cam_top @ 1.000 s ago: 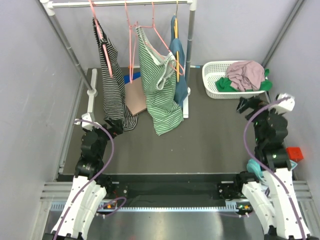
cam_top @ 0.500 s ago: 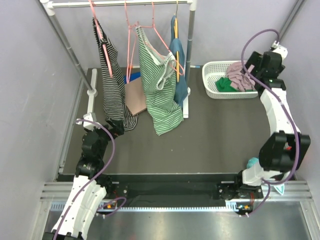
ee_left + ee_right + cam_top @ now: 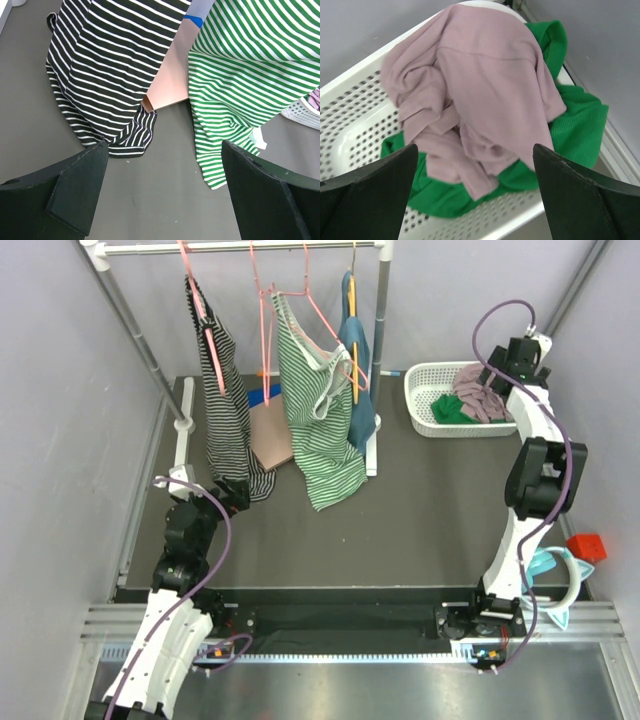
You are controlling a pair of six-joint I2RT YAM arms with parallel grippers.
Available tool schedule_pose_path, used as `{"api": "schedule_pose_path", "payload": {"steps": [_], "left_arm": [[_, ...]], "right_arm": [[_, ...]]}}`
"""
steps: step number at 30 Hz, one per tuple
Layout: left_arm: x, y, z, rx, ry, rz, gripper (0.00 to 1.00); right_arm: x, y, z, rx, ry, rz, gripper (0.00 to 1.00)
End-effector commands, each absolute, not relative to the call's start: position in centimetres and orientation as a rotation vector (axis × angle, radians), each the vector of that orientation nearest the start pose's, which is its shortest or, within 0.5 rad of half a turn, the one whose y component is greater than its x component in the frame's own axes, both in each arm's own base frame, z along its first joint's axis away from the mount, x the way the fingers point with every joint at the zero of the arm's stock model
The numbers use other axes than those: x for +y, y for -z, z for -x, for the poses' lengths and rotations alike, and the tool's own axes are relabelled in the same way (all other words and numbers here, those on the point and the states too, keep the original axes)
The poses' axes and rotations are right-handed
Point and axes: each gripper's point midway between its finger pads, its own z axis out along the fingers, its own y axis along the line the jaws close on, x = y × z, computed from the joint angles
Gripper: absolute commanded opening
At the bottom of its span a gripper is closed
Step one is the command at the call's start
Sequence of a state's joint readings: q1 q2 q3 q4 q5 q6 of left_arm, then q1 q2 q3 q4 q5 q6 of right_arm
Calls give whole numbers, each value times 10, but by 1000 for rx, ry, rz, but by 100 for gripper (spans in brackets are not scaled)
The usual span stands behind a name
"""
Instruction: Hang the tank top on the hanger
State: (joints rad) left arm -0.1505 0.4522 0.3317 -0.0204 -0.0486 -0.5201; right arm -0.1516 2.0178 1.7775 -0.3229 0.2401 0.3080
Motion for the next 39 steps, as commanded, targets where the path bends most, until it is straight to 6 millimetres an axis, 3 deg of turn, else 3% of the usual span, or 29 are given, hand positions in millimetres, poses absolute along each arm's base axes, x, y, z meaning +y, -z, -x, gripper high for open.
{"api": "schedule_pose_path", "payload": {"steps": [1,2,3,7,10,15,16,18,19,21,24,25,26,27,28,29,30,31,32,33,34,35,36,37,38,39], "left_arm": [[-56,-198,-276,1654,461,321,99],[-56,-197,-276,1659,460,321,99],[-56,-196,-276,1660,459,322,99],[-55,-195,-277,1661,456,324,99],[-54,-193,-278,1666,451,329,99],[-55,-191,-278,1670,451,331,99],[-55,-191,-278,1672,453,331,99],[-55,-192,-278,1671,455,330,99],[-55,-191,-278,1674,453,331,99],[-55,-192,-278,1671,456,331,99],[-55,-193,-278,1668,458,332,99],[-55,-194,-278,1664,457,332,99],[-55,-194,-278,1666,458,331,99],[-55,-193,-278,1669,459,333,99],[-55,-193,-278,1667,457,335,99],[-55,-193,-278,1669,457,334,99],[-55,-192,-278,1671,454,337,99],[-54,-191,-278,1672,453,341,99],[-54,-191,-279,1671,450,343,99],[-54,-192,-279,1670,450,346,99],[-53,-191,-279,1673,448,350,99],[-53,-191,-279,1675,446,351,99],[-53,-191,-279,1673,445,352,99],[-52,-191,-279,1673,443,353,99],[-53,-190,-279,1676,444,353,99],[-52,-191,-279,1673,442,352,99]], "right_arm": [[-139,-178,-582,2017,312,-623,96],[-143,-178,-585,2011,341,-622,96],[-145,-162,-587,2042,363,-607,96],[-155,-143,-593,2074,444,-596,95],[-160,-134,-592,2081,480,-597,85],[-161,-153,-595,2023,476,-594,51],[-161,-158,-596,2011,479,-591,37],[-163,-174,-596,1976,493,-584,25],[-162,-181,-597,1963,491,-579,12],[-159,-199,-596,1940,486,-555,1],[-149,-233,-591,1886,474,-526,0],[-141,-235,-588,1886,464,-512,0],[-137,-261,-580,1835,447,-516,0],[-132,-275,-578,1796,424,-513,0],[-123,-276,-572,1795,404,-504,0],[-116,-306,-562,1732,354,-509,0],[-111,-321,-558,1691,322,-510,0],[-102,-321,-551,1687,294,-505,0],[-93,-353,-537,1620,234,-501,0],[-87,-367,-531,1579,200,-496,0],[-78,-366,-523,1580,171,-490,0],[-70,-392,-506,1522,128,-486,0],[-66,-404,-497,1485,108,-484,0],[-56,-399,-489,1498,87,-470,0],[-54,-420,-470,1451,69,-470,0],[-34,-418,-462,1462,35,-442,0]]}}
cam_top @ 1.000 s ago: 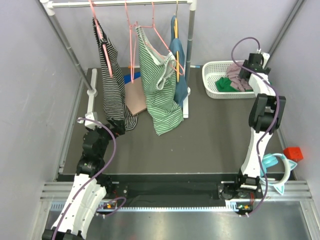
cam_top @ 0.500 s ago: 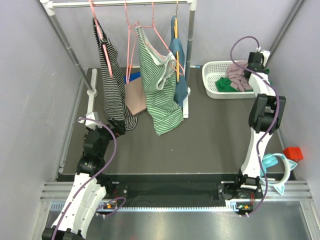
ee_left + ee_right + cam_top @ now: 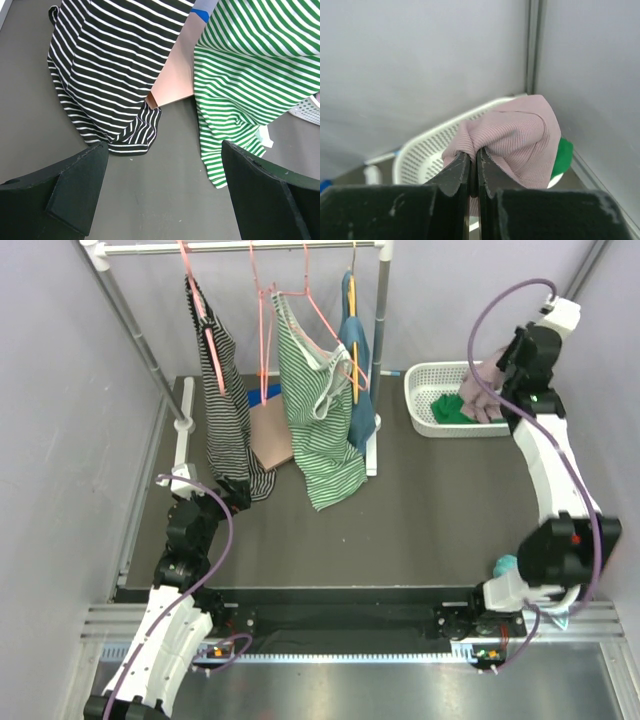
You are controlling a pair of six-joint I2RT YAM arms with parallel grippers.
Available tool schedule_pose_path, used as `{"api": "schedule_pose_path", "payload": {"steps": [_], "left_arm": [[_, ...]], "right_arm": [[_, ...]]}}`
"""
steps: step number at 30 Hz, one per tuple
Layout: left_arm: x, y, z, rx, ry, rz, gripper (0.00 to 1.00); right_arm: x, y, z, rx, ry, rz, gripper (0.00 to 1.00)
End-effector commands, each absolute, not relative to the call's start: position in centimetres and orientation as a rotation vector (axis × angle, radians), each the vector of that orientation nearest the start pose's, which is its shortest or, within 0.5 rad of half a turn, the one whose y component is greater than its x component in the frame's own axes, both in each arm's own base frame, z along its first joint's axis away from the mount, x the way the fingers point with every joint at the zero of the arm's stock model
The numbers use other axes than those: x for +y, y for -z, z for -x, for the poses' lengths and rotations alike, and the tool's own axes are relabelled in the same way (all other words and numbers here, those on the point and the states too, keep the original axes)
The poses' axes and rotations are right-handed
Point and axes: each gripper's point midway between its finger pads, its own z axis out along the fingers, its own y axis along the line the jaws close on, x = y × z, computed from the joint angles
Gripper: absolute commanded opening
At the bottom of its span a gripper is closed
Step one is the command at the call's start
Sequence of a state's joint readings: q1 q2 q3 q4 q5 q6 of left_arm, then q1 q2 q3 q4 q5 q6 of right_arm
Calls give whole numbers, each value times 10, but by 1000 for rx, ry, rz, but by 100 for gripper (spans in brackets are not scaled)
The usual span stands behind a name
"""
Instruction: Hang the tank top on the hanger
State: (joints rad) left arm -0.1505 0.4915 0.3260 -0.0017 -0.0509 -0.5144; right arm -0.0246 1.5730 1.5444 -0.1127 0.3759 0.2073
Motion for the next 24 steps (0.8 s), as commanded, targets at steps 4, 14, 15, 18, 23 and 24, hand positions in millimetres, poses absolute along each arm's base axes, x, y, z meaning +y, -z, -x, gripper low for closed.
{"api": "schedule_pose_path", "payload": {"steps": [4,14,15,18,23,24], "left_arm": [[-54,-193,-278,1671,441,330,99],[-69,-190,-281,1700,511,269,99],[-72,-191,-282,1699,524,257,99],[-78,-189,-282,1712,553,232,99],[-82,-187,-284,1734,557,218,99],[-82,-186,-284,1736,556,217,99]], "right_arm": [[-6,-448,-411,1370,-64,-406,0],[99,-494,-298,1355,-403,-104,0],[109,-494,-294,1361,-432,-81,0],[151,-499,-276,1366,-550,30,0],[214,-487,-252,1422,-661,167,0],[217,-483,-251,1431,-660,171,0]]}}
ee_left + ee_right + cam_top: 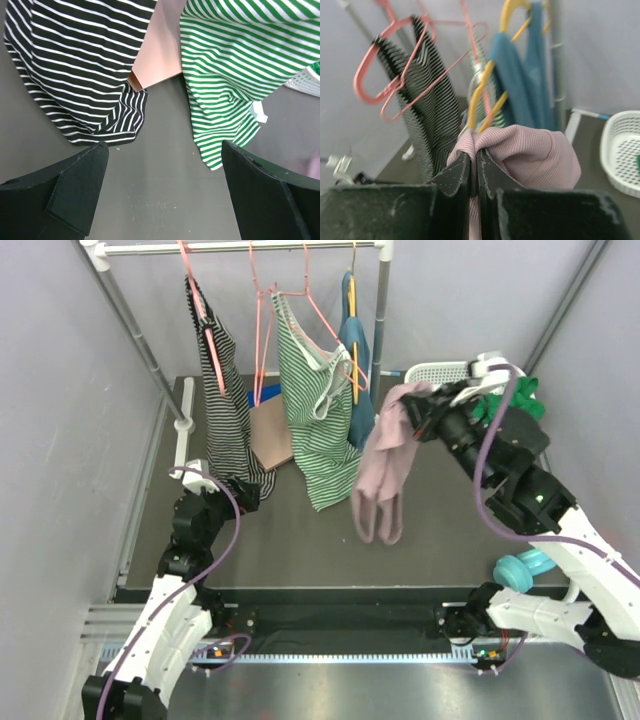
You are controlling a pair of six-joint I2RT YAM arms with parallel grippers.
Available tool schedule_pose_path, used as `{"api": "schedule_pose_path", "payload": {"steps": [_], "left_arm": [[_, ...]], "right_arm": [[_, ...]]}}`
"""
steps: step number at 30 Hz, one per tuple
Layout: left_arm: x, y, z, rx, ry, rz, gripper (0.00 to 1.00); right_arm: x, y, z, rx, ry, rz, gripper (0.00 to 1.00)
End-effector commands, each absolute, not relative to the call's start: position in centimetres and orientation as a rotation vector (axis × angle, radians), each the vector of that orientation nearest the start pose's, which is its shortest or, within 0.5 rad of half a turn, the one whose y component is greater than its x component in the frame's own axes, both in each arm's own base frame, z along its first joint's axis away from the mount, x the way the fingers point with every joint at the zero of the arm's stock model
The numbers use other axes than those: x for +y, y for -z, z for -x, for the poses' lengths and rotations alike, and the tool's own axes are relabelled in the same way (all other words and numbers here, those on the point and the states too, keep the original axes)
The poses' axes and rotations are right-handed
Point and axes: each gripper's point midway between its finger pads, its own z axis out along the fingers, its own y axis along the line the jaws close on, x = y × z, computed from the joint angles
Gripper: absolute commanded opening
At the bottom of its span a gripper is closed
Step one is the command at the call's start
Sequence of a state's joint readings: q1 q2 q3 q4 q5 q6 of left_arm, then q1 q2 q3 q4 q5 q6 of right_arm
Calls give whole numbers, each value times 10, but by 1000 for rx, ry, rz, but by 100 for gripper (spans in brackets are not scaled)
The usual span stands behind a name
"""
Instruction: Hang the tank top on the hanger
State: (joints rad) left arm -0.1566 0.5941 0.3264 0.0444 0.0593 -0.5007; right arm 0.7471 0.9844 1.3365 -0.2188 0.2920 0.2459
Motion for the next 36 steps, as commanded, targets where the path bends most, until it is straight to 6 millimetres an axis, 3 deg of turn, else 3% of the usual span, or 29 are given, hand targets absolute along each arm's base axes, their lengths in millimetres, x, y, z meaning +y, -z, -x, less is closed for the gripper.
{"api": "schedule_pose_path", "payload": {"steps": [1,2,4,5,7,8,10,11,14,18,19,23,25,29,36], "left_arm": [[-82,-185,-285,1739,554,216,99],[-83,-185,-285,1739,555,215,99],[-83,-185,-285,1740,555,209,99],[-84,-184,-285,1745,553,206,99],[-87,-182,-285,1759,556,193,99],[-91,-181,-285,1762,567,179,99],[-100,-174,-286,1793,580,148,99],[-103,-173,-287,1801,579,135,99],[-121,-159,-289,1854,560,67,99],[-158,-137,-278,1966,572,-49,99],[-165,-132,-275,1991,588,-54,99],[-185,-123,-258,2013,646,-90,97],[-188,-116,-251,2024,657,-86,96],[-198,-102,-241,2051,707,-91,90],[-213,-82,-238,2120,692,-149,85]], "right_arm": [[220,-480,-248,1435,-669,178,0],[227,-467,-246,1460,-673,197,0],[217,-451,-250,1491,-642,139,0],[216,-423,-255,1547,-600,126,0],[191,-391,-262,1608,-487,13,1],[183,-356,-266,1666,-414,-14,1],[158,-325,-268,1703,-330,-124,8],[141,-296,-273,1746,-256,-166,10],[99,-251,-274,1809,-140,-302,27],[72,-225,-265,1847,-67,-370,80],[71,-222,-263,1848,-65,-364,82],[92,-201,-260,1896,-162,-252,84],[116,-197,-259,1914,-297,-188,85],[159,-163,-250,1986,-507,-87,85],[237,-149,-225,1993,-779,64,84]]}}
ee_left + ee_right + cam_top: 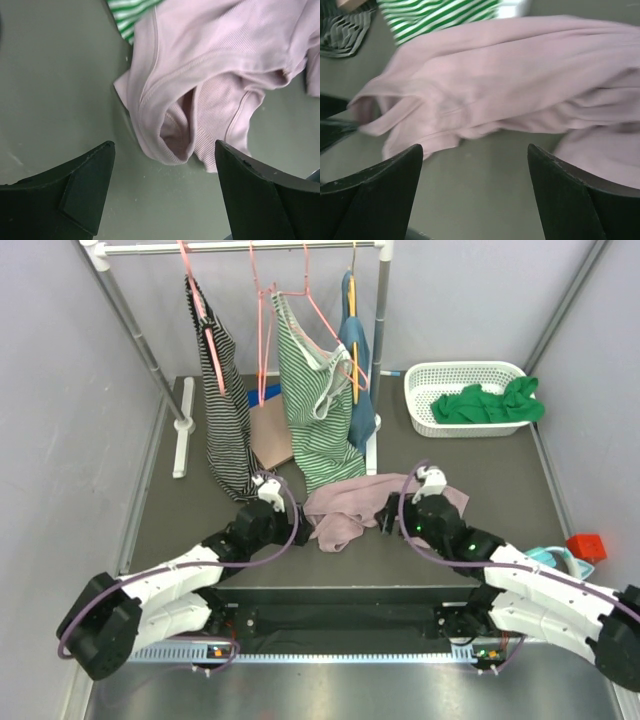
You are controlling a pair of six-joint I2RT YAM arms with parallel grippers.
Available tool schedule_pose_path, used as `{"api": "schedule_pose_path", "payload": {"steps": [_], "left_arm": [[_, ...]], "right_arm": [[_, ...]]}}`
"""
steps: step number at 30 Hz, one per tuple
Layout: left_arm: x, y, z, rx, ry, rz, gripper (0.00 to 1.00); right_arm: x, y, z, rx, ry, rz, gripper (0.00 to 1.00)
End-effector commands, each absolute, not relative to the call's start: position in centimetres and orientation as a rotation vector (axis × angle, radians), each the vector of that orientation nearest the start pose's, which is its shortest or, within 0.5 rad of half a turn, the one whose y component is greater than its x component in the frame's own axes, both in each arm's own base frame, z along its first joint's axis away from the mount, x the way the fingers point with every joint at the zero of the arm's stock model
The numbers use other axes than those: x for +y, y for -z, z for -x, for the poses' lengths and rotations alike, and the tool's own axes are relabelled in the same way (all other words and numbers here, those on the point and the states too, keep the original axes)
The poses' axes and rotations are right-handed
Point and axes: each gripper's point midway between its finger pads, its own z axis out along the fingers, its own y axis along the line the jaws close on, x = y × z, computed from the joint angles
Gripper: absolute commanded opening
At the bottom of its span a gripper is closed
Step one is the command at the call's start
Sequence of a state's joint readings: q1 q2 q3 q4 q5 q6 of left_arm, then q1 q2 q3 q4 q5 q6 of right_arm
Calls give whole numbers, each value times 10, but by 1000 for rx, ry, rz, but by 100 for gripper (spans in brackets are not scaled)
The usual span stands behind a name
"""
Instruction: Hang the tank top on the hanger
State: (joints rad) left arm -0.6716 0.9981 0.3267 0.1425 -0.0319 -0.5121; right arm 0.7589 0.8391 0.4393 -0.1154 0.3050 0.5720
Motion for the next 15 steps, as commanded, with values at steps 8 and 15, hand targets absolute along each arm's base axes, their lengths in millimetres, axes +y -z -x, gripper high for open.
{"api": "schedule_pose_path", "payload": {"steps": [8,15], "left_arm": [[-217,-70,-238,2156,684,-166,74],[-217,-67,-238,2161,683,-163,69]], "right_arm": [[317,-134,-185,2049,-944,250,84],[354,-106,-173,2123,-911,334,84]]}}
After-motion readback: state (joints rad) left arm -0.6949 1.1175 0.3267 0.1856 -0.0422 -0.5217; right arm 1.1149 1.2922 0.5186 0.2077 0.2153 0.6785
